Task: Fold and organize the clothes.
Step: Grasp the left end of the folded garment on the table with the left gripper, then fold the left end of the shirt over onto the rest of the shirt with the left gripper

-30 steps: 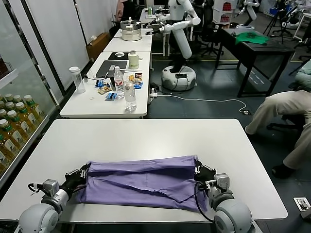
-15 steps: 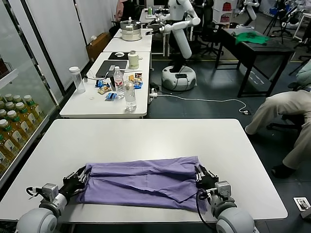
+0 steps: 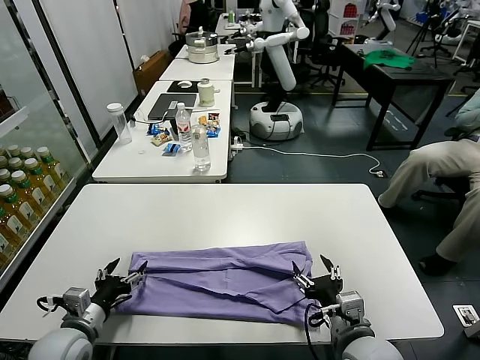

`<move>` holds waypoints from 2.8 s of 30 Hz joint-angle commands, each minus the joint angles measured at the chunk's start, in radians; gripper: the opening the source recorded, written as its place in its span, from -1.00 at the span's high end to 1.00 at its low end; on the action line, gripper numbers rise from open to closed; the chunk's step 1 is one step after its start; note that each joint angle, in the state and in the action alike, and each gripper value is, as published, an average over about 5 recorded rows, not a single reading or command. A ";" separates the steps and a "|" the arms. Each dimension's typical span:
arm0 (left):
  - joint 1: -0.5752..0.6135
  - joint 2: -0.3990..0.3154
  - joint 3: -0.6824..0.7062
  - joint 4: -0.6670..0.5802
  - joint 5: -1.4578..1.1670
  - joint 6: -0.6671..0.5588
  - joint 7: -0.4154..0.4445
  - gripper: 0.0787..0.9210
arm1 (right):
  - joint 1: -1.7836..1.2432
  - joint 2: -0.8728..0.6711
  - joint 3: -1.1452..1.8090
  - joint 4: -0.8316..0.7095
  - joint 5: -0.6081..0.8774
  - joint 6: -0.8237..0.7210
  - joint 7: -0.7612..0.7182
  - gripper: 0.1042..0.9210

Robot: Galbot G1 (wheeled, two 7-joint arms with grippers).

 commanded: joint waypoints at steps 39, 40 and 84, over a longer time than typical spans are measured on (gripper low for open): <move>-0.015 -0.002 -0.128 -0.073 0.323 0.117 -0.231 0.90 | -0.031 0.012 -0.024 0.041 -0.065 -0.008 0.004 -0.76; -0.007 0.014 -0.173 -0.066 0.356 0.117 -0.235 0.92 | -0.030 0.013 -0.024 0.040 -0.065 -0.008 0.004 -0.76; -0.143 -0.214 0.319 -0.265 0.082 0.102 -0.123 0.42 | 0.017 0.003 -0.018 -0.031 -0.055 -0.008 0.000 -0.76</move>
